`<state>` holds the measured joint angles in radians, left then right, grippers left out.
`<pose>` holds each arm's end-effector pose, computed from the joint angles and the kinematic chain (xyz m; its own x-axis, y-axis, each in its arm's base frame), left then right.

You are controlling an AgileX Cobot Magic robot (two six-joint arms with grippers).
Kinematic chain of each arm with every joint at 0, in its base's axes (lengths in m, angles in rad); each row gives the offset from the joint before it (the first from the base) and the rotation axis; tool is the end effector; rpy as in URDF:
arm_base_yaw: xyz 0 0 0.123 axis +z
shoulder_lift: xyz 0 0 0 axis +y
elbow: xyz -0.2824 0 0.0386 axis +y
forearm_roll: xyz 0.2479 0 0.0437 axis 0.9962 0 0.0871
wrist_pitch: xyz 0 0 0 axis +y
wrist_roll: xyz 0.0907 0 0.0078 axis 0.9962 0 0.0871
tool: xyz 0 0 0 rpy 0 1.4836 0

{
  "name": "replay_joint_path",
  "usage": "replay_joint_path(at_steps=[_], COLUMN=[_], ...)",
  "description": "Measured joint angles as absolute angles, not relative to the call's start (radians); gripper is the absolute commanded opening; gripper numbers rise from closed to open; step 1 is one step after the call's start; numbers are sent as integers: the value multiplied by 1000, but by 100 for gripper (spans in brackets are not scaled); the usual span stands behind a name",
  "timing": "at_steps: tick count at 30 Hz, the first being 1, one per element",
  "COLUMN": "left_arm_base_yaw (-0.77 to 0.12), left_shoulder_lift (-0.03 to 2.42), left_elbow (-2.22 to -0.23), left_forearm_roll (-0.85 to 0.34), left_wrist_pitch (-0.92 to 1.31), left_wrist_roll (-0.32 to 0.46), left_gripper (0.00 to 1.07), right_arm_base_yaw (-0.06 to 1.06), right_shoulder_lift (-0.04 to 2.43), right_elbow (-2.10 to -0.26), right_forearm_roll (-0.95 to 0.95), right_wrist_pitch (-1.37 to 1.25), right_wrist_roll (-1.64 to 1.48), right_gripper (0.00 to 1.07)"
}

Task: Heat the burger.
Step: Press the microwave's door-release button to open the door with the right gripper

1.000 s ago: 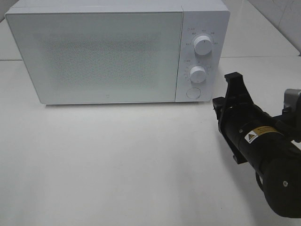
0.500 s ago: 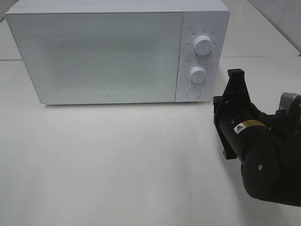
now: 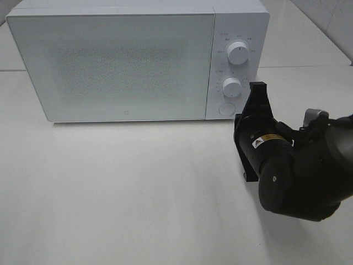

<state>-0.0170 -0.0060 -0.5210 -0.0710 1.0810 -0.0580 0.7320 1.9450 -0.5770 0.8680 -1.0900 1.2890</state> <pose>-0.0093 -0.0055 0.2814 -0.4538 -0.0834 -0.8872 0.0316 0.9935 -0.1096 0.2598 0.1507 0.1122 0.0351 0.9981 -0.0504 0.2812 0.0386 0.9589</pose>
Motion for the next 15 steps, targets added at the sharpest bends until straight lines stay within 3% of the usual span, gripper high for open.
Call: replay_joint_path(at_steps=[15], left_arm_base_yaw=[-17], left_shoulder_lift=[-6], left_elbow=[-521], left_forearm_roll=[-71], left_wrist_pitch=[1081], left_wrist_roll=[-58], left_gripper=[98], right_arm_base_yaw=[609], right_shoulder_lift=[2003], right_elbow=[-707], right_forearm_roll=[757], right_wrist_pitch=[-939], right_wrist_roll=[1261], right_gripper=[0])
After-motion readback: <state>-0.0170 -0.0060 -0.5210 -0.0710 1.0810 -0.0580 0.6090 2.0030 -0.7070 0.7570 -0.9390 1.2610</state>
